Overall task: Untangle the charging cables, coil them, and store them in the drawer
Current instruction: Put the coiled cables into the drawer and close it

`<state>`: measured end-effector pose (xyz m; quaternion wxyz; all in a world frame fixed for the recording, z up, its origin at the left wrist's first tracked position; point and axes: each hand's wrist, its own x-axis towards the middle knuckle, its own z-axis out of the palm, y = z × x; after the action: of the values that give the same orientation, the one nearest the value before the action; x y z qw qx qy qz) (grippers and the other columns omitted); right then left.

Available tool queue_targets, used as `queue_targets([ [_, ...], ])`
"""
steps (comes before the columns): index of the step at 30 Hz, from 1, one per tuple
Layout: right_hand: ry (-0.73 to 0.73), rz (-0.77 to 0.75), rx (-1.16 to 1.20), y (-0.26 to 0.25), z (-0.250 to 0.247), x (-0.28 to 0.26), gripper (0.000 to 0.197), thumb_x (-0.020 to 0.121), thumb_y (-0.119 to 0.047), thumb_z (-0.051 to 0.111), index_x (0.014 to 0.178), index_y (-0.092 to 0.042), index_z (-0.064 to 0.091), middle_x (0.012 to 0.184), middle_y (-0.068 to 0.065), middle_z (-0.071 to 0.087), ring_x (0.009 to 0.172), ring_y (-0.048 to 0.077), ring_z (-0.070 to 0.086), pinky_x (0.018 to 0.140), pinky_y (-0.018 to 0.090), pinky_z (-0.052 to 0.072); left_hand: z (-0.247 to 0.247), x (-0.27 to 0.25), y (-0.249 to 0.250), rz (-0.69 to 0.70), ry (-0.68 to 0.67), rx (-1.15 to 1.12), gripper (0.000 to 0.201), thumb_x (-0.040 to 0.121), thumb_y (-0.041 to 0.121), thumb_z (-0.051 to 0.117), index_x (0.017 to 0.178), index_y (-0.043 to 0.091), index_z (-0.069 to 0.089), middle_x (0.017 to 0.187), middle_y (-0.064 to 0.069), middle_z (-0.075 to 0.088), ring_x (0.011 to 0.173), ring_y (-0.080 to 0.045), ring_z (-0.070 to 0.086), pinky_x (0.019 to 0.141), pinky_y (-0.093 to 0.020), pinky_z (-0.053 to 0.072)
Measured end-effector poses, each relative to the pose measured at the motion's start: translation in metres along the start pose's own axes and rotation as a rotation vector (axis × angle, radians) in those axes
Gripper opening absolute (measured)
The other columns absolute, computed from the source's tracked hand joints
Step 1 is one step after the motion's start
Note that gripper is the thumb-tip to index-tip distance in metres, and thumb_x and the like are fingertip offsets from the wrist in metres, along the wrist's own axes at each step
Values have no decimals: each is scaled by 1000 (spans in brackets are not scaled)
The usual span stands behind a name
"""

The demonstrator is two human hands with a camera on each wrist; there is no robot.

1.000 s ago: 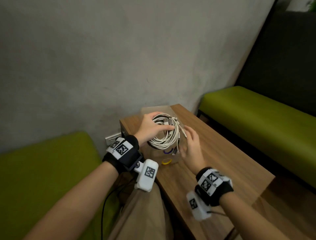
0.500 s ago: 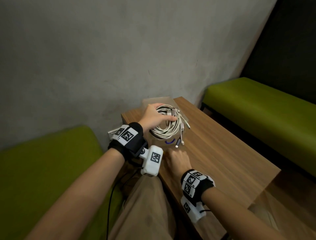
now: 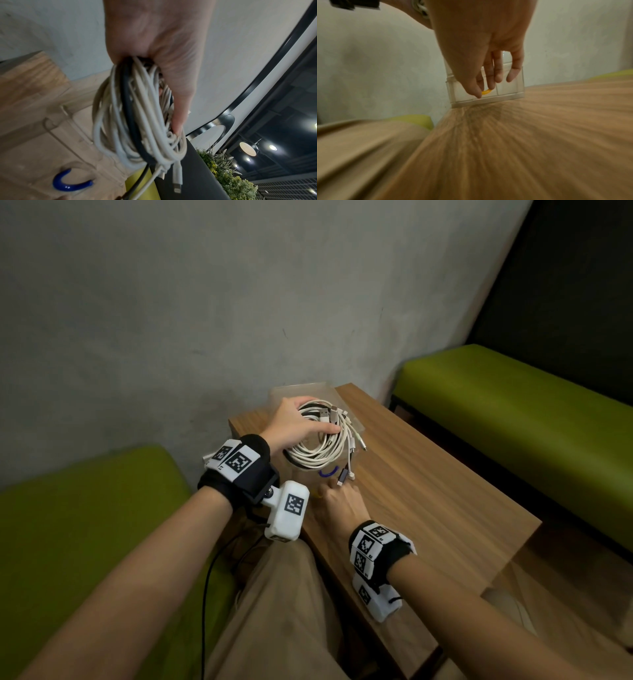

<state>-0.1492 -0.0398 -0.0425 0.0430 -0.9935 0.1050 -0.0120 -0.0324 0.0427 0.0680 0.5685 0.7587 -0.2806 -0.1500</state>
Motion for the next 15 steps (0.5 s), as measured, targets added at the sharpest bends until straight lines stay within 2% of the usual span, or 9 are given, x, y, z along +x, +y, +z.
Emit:
queue_targets([
  [2,15,-42,-13,-1,-5,-7,27,92,-11,48,117,-3,53,127,19,48,115,35,45,88,47,39,-1,0,1,4,-7,-6,46,57,18,86,98,11,67,95,-1,70,90,-14,65,86,-28,49],
  [3,47,-86,-36,-3,-7,-12,24,88,-8,54,110,-1,59,122,20,50,112,36,46,84,48,41,-2,0,1,5,-10,-8,45,58,17,86,98,11,67,95,-1,69,90,-13,64,86,-27,49],
  [5,99,-154,-67,-3,-10,-25,17,67,-5,75,82,0,68,103,22,58,99,35,48,70,49,47,-3,1,0,7,-13,-9,46,59,17,85,101,11,66,97,-1,69,90,-12,63,84,-24,47],
  [6,115,-164,-74,0,-7,-30,18,61,-8,78,75,-2,69,99,20,59,96,32,46,69,50,48,-3,1,0,7,-15,-10,47,60,17,85,102,10,66,98,-1,69,90,-12,63,82,-23,47],
  [7,78,-160,-38,3,-5,-34,17,66,-11,76,80,-5,69,103,18,59,99,31,45,77,52,48,-4,1,0,6,-16,-15,47,60,17,85,102,10,66,97,-1,68,89,-11,63,81,-22,46],
  [9,-21,-150,14,10,-6,-39,21,83,-14,57,102,-9,63,114,12,55,109,30,47,102,52,33,-5,-1,2,11,-22,-25,44,61,15,84,100,11,66,95,0,68,86,-10,63,80,-21,47],
  [10,-55,-141,33,12,-9,-40,23,86,-14,50,107,-10,58,113,10,55,109,29,50,107,50,26,-5,-1,3,16,-28,-27,42,61,14,84,99,11,66,94,0,68,85,-10,62,79,-20,47],
  [12,-63,-131,40,14,-15,-41,23,86,-11,45,108,-10,49,103,9,60,98,30,56,103,48,30,-5,-2,4,21,-42,-34,42,62,13,84,99,11,66,95,-1,68,84,-9,63,78,-19,47],
  [15,-34,-143,71,12,-16,-45,27,86,-6,41,112,-13,44,94,6,66,86,29,61,87,41,41,-6,-2,4,16,-45,-36,43,62,14,84,101,11,66,96,-1,68,86,-11,63,81,-21,48],
])
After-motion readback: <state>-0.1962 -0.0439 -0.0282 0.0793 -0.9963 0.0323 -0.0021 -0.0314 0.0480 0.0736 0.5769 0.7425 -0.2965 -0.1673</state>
